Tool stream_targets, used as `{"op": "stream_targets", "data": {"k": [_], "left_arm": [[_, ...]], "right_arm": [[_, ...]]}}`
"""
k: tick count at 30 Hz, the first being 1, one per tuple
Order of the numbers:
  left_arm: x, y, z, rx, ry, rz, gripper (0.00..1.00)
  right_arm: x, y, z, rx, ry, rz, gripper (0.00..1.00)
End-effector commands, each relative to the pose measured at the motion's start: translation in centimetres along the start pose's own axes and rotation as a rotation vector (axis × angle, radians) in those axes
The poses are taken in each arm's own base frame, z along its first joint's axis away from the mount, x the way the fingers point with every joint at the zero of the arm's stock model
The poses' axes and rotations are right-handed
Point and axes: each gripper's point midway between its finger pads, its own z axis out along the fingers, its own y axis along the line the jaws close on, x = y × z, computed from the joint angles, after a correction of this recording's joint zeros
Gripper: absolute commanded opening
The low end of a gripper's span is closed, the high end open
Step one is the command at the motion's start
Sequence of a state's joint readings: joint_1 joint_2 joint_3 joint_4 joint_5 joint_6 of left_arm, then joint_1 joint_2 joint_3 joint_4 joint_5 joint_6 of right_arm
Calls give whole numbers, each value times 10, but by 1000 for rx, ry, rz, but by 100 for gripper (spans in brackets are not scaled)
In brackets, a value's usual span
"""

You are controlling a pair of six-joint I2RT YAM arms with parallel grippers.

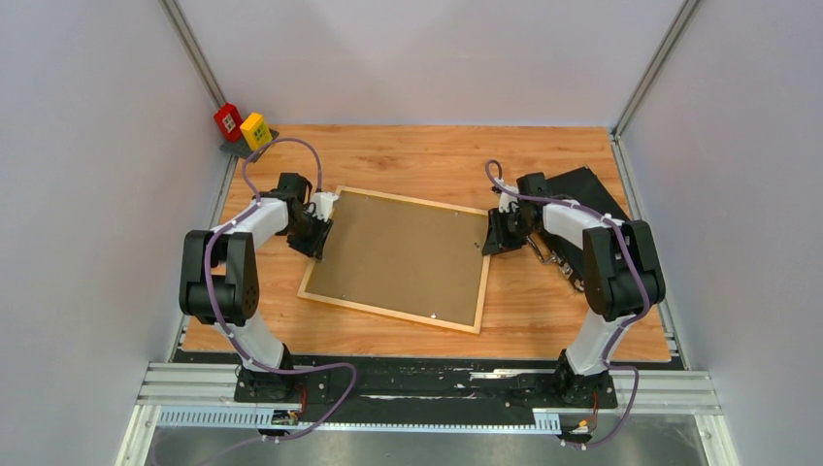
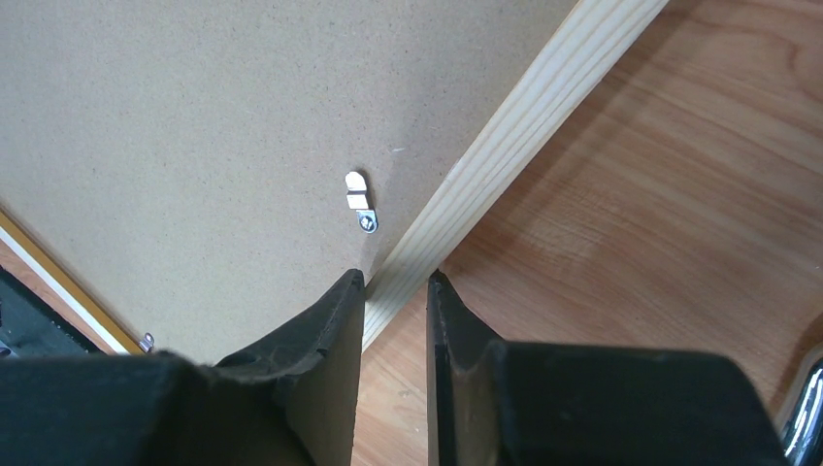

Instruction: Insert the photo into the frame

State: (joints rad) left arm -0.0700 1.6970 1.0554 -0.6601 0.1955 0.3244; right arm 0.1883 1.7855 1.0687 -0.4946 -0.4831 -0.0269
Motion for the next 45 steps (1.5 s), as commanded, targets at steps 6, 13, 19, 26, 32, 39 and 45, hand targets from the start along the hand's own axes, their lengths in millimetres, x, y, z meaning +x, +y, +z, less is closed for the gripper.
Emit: {"op": "stream_targets", "data": {"k": [6,13,19,26,32,39,45], "left_arm": [[13,-2,-7,-4,36,40,36],[11,-3,-10,0,35,41,49],[4,-6,-22,5,9,35,74],[-18,-1,-36,-22,-55,3,81],[-47,7,-30,-33,-105,-78,75],[-75,17,-10,-16,-109,-126,58],[-83,20,6,10,-85,-148,51]], "right_arm": [[-10,-11,6,32,-22,-43,17],[-11,-11,6,32,-23,-44,16],[-13,-9,3,28,-33,-49,17],[-18,-7,-2,25,-51,-56,17],[-24,-6,-11,25,-80,-60,19],[-28,-2,-22,5,-111,-82,22],[-26,-3,-21,-10,-107,-79,23]]}}
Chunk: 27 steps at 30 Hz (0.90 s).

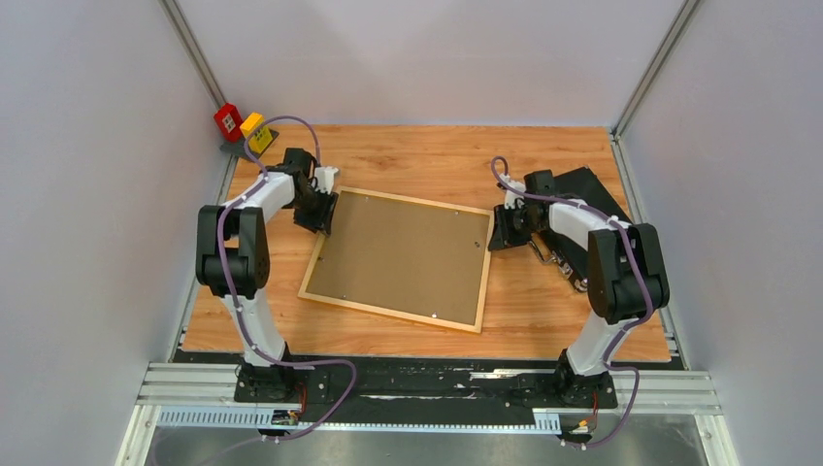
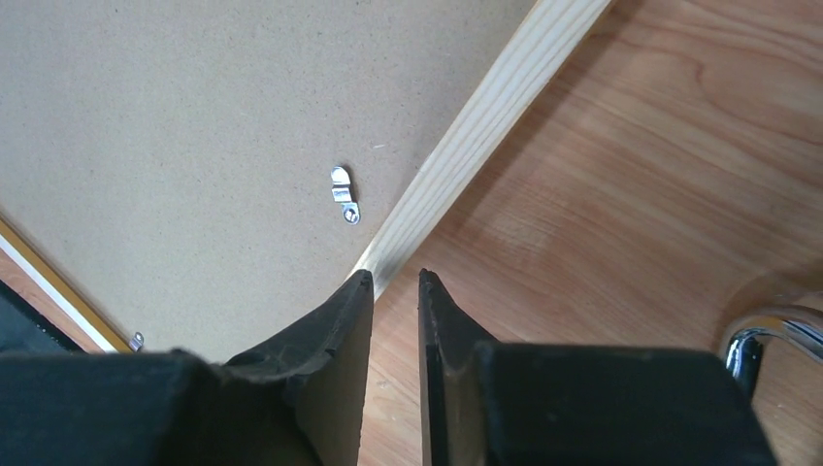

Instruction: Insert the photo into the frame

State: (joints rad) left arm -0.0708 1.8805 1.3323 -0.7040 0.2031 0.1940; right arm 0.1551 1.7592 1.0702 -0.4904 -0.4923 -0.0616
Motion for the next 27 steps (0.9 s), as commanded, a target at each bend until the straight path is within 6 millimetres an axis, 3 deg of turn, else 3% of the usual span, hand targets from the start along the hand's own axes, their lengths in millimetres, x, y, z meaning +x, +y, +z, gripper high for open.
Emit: {"op": "stream_targets", "data": {"k": [1,6,11,17,25,27], "left_arm": [[-18,-1,3,18,-33,-28,50],[-17,1,11,19,-25,-34,47],[-14,0,16,27,-21,-37,43],[6,-7,22,66,15,-68,34],[28,-12,21,77,61,-84,3],[34,-15,22,87,80,-93,0]], "right_arm": [[-17,3,-9,-15,-64,-55,23],[-16,0,-8,-12,-58,-46,26],[-15,-1,-7,-21,-54,-38,37],[-12,0,-3,-45,-39,-16,42],[-14,0,5,-73,-14,3,41],[-18,0,7,-82,-10,8,38]]}}
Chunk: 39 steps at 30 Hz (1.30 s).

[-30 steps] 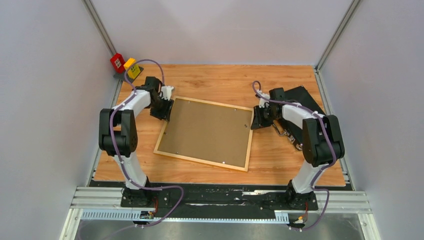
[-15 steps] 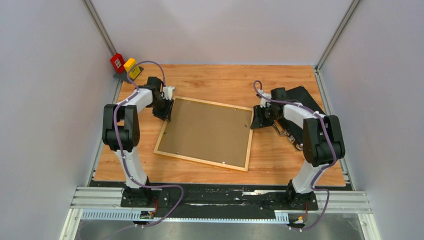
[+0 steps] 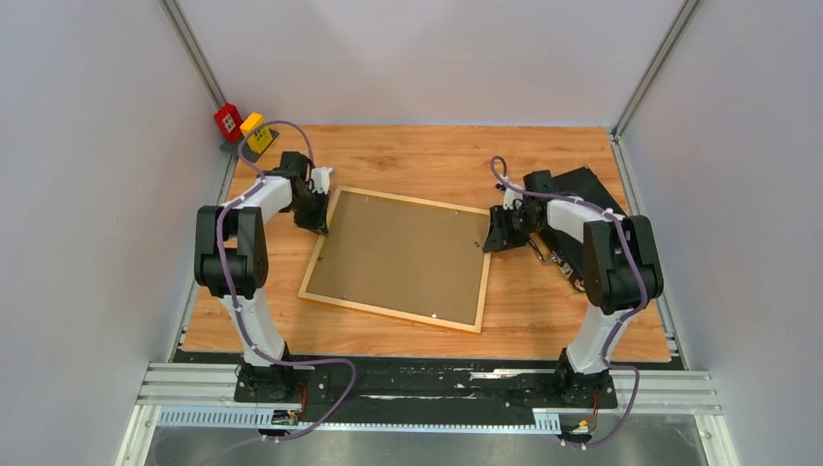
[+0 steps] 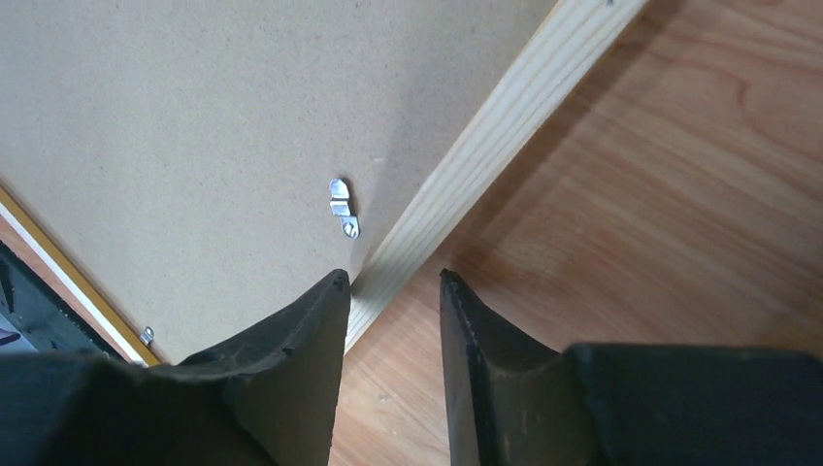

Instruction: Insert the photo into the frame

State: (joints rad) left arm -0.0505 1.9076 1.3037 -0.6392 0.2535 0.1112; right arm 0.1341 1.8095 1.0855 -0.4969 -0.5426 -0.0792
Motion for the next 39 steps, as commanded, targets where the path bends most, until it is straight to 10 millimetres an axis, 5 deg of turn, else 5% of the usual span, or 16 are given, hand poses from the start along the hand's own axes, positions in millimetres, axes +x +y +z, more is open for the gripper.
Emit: {"op": "stream_targets", "data": {"k": [1,11,17,21,25,27,39], "left_arm": [[38,-11,7,46,112,1,0],[61,-31,5,156,173,-3,0],[73,-52,-6,286,198,42,0],[80,-59,-15,330,210,68,0],[83,-62,-24,328,197,78,0],[82,-63,-27,322,184,65,0],[76,-48,-22,215,156,27,0]], "right_arm": [[-24,6,0,-50,-34,-13,35],[-56,-7,9,-42,-39,-10,10],[-84,-17,6,-11,-66,-60,8],[-96,-20,2,3,-72,-109,17],[-97,-18,-3,8,-77,-136,51],[-93,-13,-8,-3,-79,-140,60],[-32,-1,-21,-7,-24,-99,64]]}}
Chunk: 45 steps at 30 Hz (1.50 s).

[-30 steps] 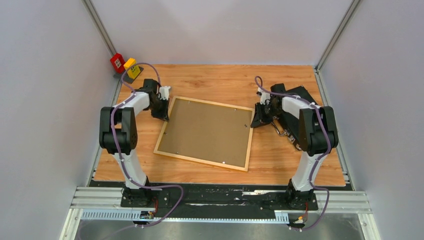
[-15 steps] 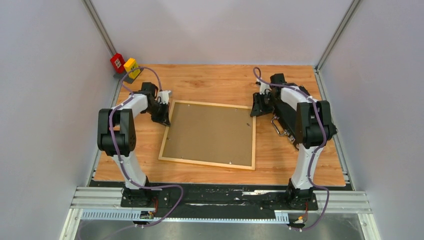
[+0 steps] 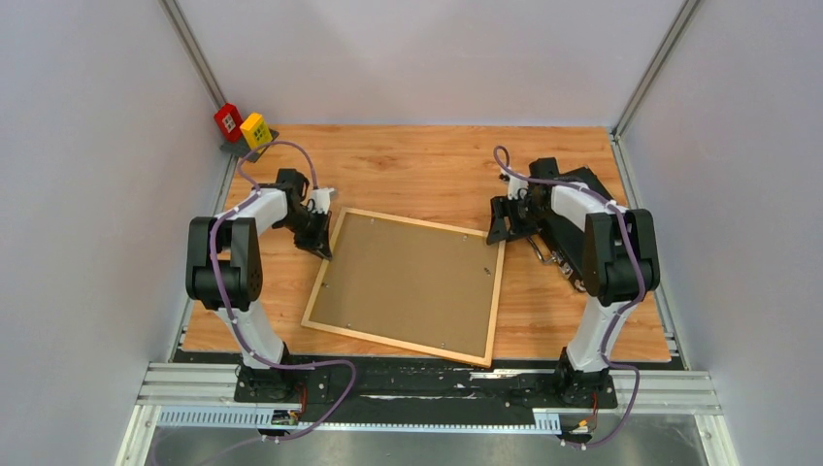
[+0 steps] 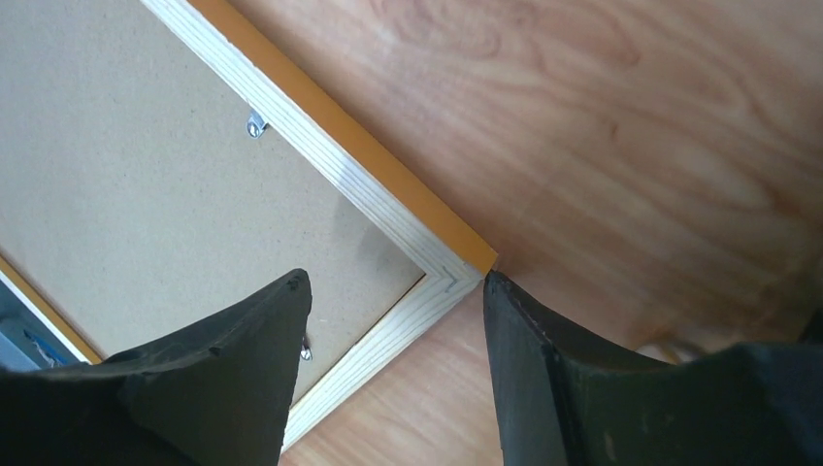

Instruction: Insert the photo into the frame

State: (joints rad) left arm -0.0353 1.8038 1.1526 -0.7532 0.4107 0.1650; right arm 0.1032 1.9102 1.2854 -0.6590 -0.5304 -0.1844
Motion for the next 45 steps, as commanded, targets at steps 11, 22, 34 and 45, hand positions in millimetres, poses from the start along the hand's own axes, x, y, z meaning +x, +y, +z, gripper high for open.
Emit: {"op": "stream_targets", "data": {"k": [11,22,34,45], "left_arm": [[15,-9,4,13,41,22,0],[13,-13,1,29,24,39,0],[16,-29,-10,108,27,85,55],[20,-63,-31,286,12,182,90]], "right_arm": [[30,19,-24,18,-42,-21,67],[42,36,-10,-104,1,18,66],[-27,49,-8,-231,-80,8,63],[-79,42,-1,-183,-110,-88,64]]}}
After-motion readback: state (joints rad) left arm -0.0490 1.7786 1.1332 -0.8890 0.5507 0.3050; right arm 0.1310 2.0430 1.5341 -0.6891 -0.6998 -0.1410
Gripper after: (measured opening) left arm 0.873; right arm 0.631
